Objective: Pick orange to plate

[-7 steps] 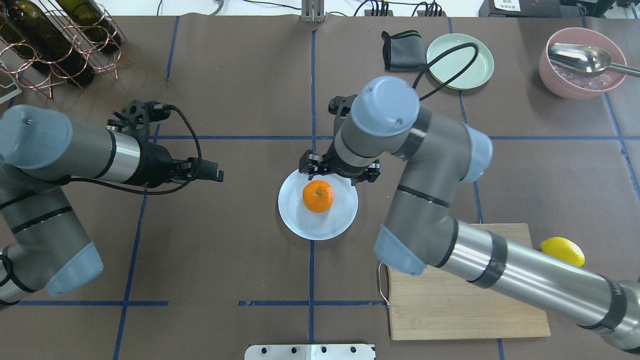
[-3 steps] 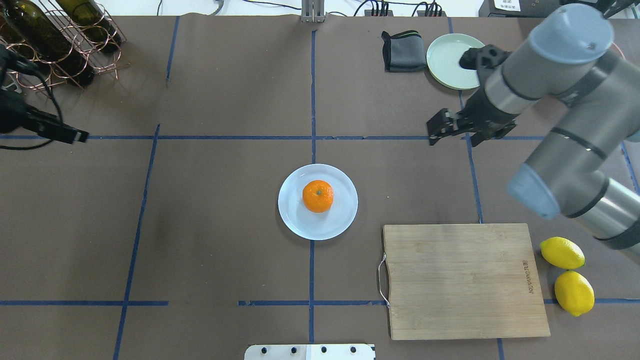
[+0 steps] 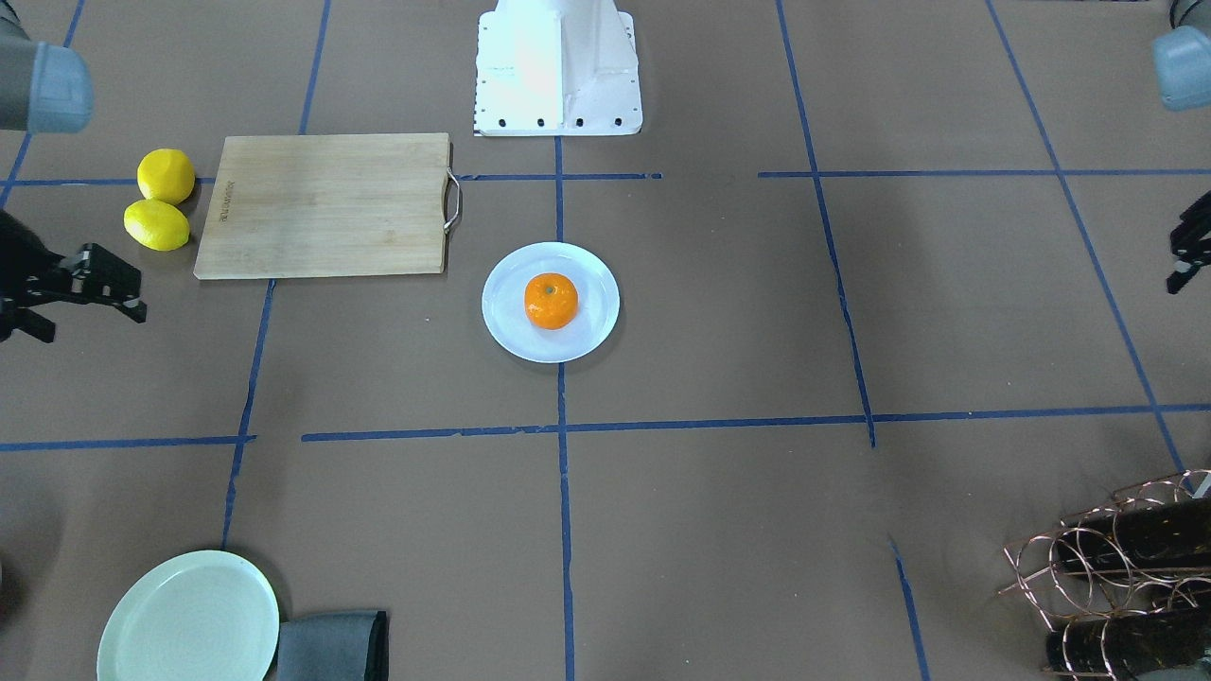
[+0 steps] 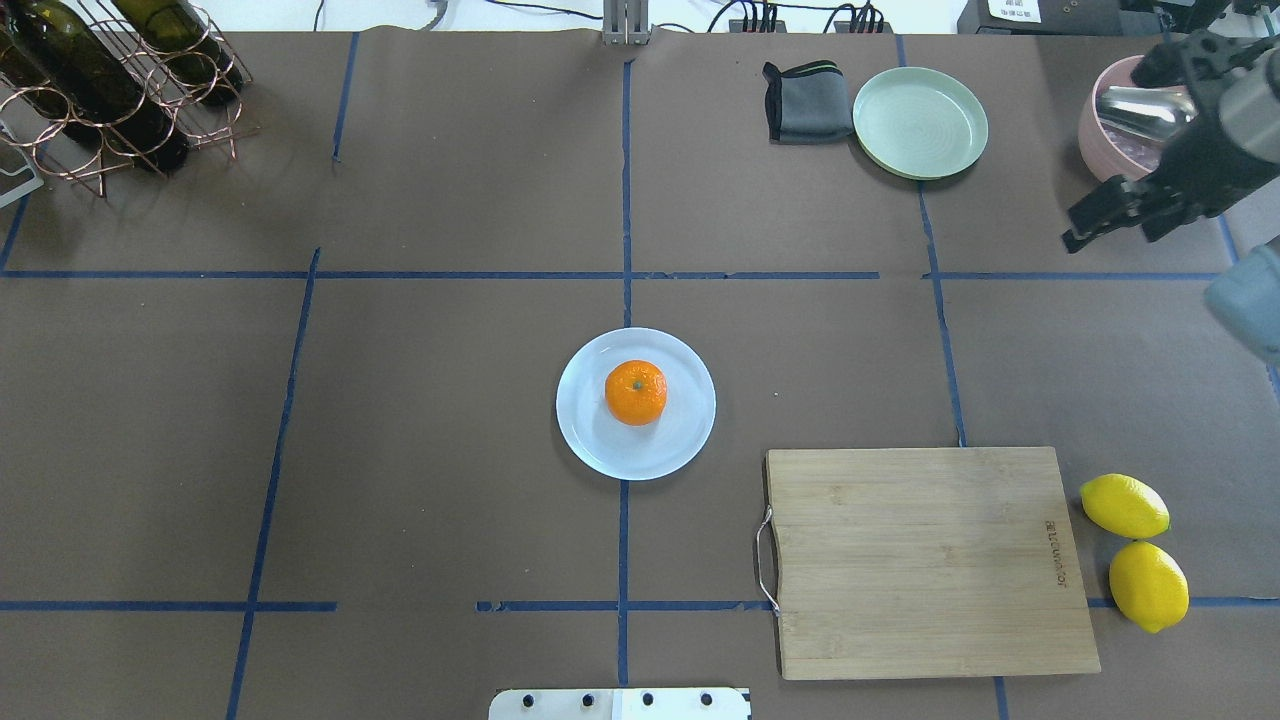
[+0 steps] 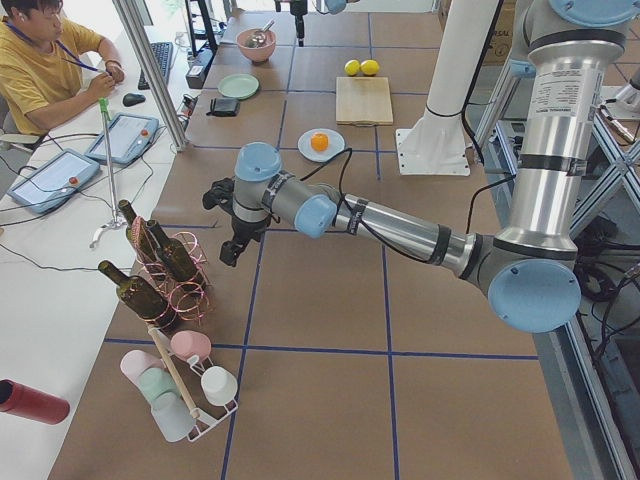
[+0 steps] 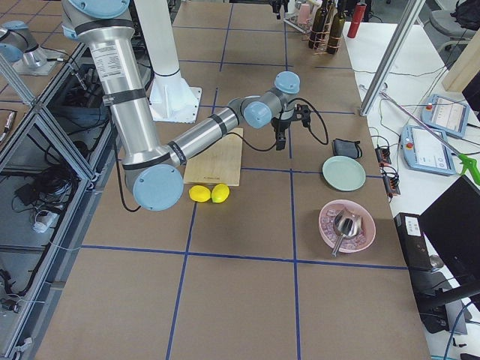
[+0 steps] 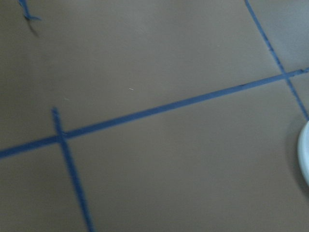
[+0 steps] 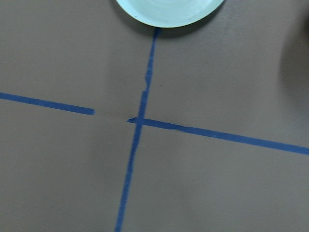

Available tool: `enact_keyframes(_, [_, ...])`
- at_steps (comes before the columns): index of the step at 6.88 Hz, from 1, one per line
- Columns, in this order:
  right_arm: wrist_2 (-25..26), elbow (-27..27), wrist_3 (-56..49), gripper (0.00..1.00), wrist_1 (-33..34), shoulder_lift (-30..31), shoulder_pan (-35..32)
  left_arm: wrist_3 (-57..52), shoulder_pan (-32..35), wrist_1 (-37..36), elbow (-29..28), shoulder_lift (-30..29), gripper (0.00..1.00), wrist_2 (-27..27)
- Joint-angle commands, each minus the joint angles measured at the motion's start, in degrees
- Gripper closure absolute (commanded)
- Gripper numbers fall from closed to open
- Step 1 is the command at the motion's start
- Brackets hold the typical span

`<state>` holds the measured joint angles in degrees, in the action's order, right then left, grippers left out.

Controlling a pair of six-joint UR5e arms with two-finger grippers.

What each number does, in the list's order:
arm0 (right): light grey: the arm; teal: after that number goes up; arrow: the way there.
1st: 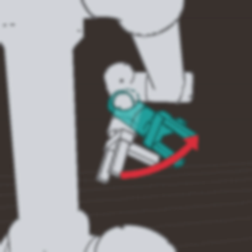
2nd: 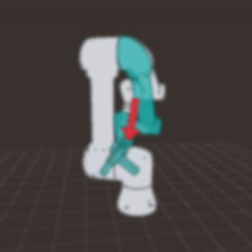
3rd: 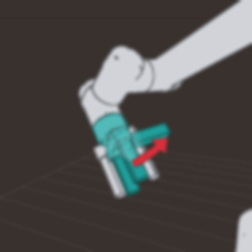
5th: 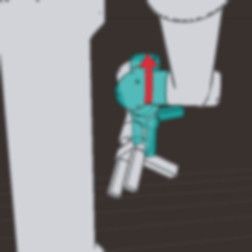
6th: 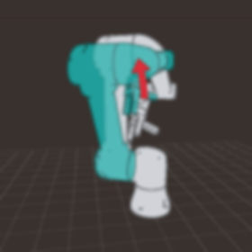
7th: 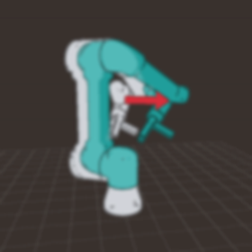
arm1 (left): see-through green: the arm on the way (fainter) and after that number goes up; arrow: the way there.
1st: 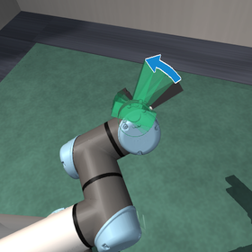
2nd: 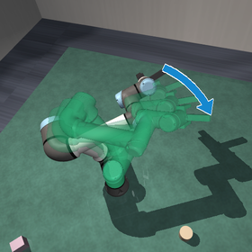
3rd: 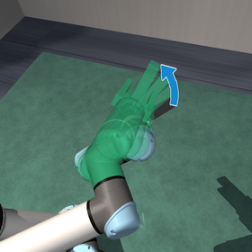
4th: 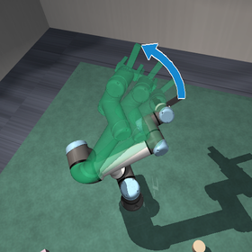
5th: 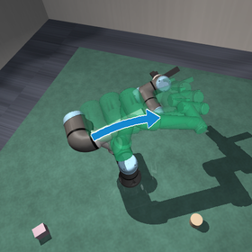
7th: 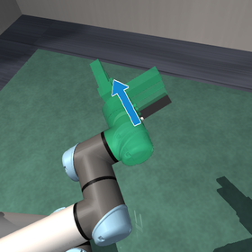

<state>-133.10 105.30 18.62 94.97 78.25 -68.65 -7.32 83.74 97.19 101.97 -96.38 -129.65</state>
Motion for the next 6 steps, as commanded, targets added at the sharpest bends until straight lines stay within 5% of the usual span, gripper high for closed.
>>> enact_keyframes(1, [-0.58, -0.35, -21.17, 0.0, 13.08, 0.24, -10.14, -5.51, 6.68, -10.32, -0.02, -1.17, 0.01, -4.35])
enact_keyframes(3, [-2.42, -0.36, -25.91, 0.0, 14.72, 4.61, -13.51, -8.47, 6.09, -15.0, -0.81, -0.22, 0.0, -4.47])
enact_keyframes(5, [-2.26, -5.87, -33.76, 0.0, 14.54, 5.51, -16.25, -15.35, 6.0, -19.31, -1.78, 4.42, 0.0, -4.82])
enact_keyframes(6, [-2.34, -5.81, -33.83, 0.0, 14.54, 5.77, -16.25, -15.18, 6.09, -13.93, -2.56, 5.15, 0.0, -4.65])
